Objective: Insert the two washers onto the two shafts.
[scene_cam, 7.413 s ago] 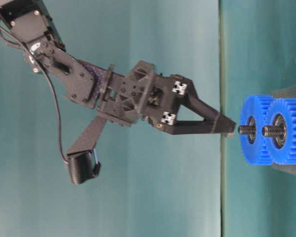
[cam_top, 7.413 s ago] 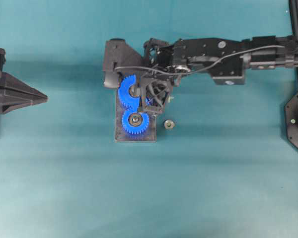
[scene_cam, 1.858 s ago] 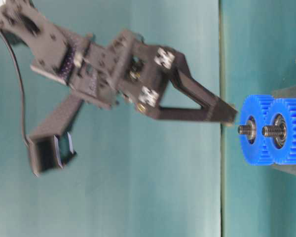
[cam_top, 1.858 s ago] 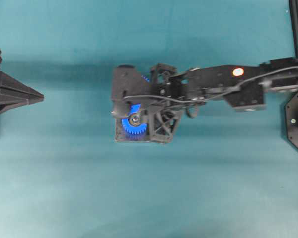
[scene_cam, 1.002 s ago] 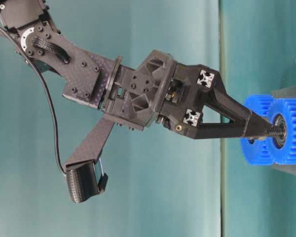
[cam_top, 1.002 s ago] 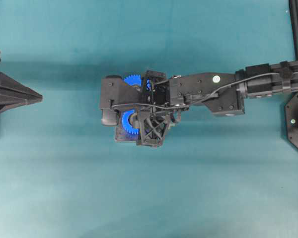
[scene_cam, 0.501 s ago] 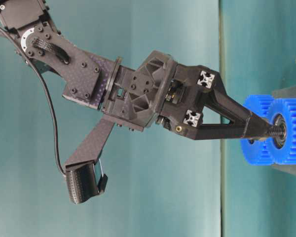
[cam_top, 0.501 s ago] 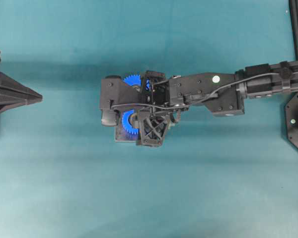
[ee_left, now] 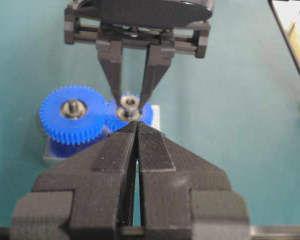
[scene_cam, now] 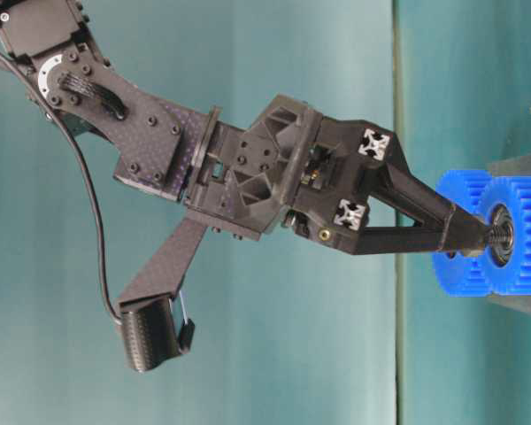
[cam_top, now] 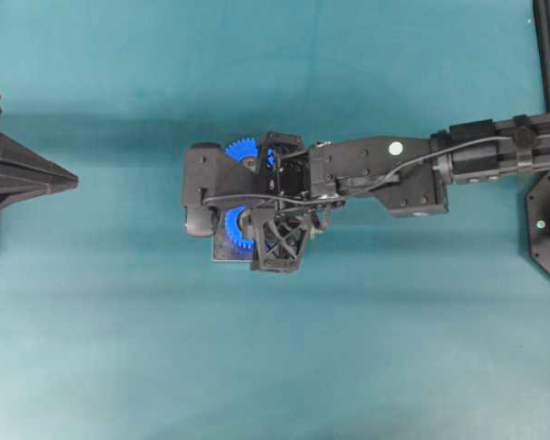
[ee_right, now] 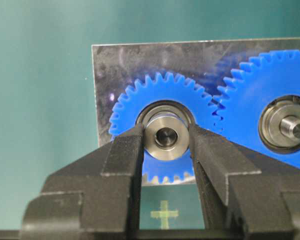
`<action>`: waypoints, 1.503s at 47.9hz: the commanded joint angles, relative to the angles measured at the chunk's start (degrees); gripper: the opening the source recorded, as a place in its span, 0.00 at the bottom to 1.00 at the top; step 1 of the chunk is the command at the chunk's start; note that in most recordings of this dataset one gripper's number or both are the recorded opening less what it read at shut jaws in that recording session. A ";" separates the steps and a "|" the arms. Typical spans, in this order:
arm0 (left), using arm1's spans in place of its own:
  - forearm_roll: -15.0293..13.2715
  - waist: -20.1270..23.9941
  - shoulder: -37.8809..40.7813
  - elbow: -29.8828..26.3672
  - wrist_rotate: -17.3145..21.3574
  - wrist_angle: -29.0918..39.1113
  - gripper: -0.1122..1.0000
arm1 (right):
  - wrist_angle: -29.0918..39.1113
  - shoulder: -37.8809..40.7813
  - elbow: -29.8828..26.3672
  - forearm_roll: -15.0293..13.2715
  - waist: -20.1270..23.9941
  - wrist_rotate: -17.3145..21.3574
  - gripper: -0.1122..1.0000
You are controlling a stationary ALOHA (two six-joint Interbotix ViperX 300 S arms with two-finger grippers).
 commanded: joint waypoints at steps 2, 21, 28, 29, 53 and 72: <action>0.18 0.00 0.09 -1.67 0.00 -0.35 0.11 | 0.26 -0.70 -1.23 0.18 0.53 -0.62 0.39; 0.18 -0.44 0.09 -1.41 -0.09 -0.35 0.11 | 0.35 -0.09 -1.32 0.26 0.26 -0.26 0.39; 0.18 -0.44 0.09 -1.49 -0.09 -0.35 0.11 | 0.35 -0.09 -1.58 0.53 0.26 -0.09 0.39; 0.18 -0.44 0.09 -1.58 -0.09 -0.35 0.11 | 0.35 -0.09 -1.67 0.53 0.26 0.00 0.41; 0.18 -0.53 0.09 -1.67 0.00 -0.26 0.11 | 5.62 -3.25 -3.52 -1.32 -0.09 -0.09 0.80; 0.18 -0.62 0.09 -1.41 0.09 -0.35 0.11 | 8.96 -13.71 0.53 -6.59 -0.97 0.09 0.79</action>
